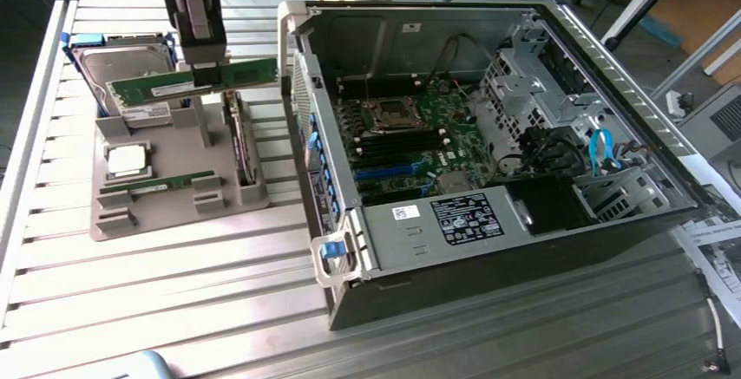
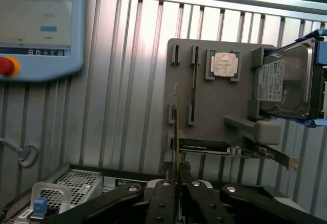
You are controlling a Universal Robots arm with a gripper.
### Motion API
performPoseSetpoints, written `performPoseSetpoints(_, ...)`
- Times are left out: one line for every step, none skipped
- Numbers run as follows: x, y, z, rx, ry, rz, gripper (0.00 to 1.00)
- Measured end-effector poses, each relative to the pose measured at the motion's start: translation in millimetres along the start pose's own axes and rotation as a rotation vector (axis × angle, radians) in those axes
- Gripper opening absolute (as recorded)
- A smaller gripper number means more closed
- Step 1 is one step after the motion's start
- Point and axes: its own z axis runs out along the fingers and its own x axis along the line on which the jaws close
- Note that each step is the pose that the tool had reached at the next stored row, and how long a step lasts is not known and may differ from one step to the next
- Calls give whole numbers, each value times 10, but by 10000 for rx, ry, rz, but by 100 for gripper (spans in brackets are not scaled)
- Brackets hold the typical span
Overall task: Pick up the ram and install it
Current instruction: 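Pick up the ram and move it above insertion slot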
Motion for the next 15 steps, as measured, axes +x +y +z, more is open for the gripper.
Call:
performPoseSetpoints(1, -7, 2, 0, 0, 0, 14)
performPoseSetpoints(2, -15, 5, 0, 0, 0, 14)
performPoseSetpoints(3, -23, 7, 0, 0, 0, 14)
performPoseSetpoints(4, -30, 9, 0, 0, -1, 14)
performPoseSetpoints(5, -37, 10, 1, 0, 0, 14)
performPoseSetpoints(6, -44, 10, 0, 0, 0, 14)
performPoseSetpoints(7, -51, 10, 0, 0, 0, 14)
performPoseSetpoints(8, -58, 10, 0, 0, 0, 14)
performPoseSetpoints(9, -66, 11, 0, 0, 0, 14)
performPoseSetpoints(10, -75, 11, 0, 0, 0, 14)
performPoseSetpoints(11, -84, 12, 0, 0, 0, 14)
performPoseSetpoints(12, -93, 13, 0, 0, 0, 14)
performPoseSetpoints(13, -100, 14, 1, 0, 0, 14)
performPoseSetpoints(14, -110, 16, 0, 0, 0, 14)
performPoseSetpoints(16, -125, 17, -1, 1, 0, 14)
